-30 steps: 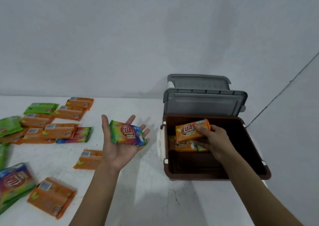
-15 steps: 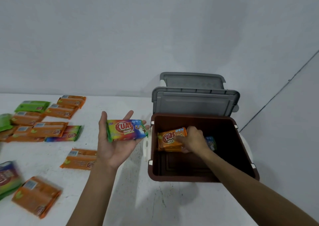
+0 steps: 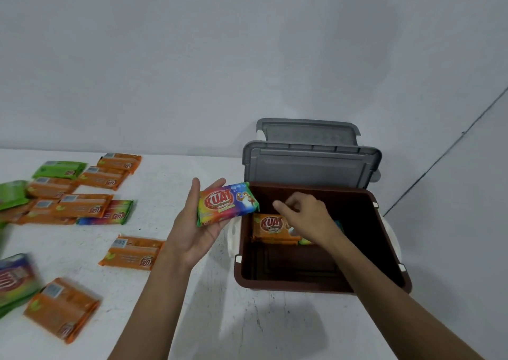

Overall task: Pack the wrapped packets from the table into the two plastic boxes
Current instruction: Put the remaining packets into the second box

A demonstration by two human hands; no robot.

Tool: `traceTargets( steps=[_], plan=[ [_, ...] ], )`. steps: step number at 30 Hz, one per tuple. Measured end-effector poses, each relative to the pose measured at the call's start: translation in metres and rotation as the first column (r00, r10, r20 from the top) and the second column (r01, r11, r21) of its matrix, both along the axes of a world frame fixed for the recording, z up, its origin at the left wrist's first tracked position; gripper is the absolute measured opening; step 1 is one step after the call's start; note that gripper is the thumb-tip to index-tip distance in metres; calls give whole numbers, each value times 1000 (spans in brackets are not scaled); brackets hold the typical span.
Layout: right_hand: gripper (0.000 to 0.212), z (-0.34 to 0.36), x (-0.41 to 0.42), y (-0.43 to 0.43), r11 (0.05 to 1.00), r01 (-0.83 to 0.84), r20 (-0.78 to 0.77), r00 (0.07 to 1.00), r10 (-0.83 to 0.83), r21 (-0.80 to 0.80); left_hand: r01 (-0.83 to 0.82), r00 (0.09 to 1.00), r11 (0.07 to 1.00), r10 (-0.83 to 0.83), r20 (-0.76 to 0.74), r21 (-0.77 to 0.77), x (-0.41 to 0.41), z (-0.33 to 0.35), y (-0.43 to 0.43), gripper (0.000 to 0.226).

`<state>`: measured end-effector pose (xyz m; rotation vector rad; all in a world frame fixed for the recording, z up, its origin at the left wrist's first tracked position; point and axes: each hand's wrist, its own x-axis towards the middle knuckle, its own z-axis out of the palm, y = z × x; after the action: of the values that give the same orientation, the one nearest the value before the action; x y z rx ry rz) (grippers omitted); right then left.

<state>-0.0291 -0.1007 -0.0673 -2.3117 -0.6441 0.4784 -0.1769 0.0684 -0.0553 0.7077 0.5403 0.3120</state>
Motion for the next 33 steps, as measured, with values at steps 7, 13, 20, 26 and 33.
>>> traceTargets(
  steps=[7, 13, 20, 26, 33],
  plan=[
    [35, 23, -25, 9, 880, 180, -579, 805, 125, 440, -41, 975, 880, 138, -172, 473, 19, 4, -21, 32],
    [19, 21, -17, -8, 834, 295, -684, 719, 128, 466, 31, 981, 681, 119, -152, 731, 30, -2, -29, 36],
    [26, 27, 26, -57, 832, 384, -542, 831, -123, 401, 114, 952, 200, 259, -165, 973, 43, -26, -27, 32],
    [29, 5, 42, -77, 850, 450, -449, 841, -302, 272, 188, 944, 70, 264, -200, 980, 50, -51, -24, 22],
    [32, -24, 41, -76, 875, 479, -294, 849, -439, 77, 202, 940, 98, 262, -221, 975, 50, -51, -23, 21]
  ],
)
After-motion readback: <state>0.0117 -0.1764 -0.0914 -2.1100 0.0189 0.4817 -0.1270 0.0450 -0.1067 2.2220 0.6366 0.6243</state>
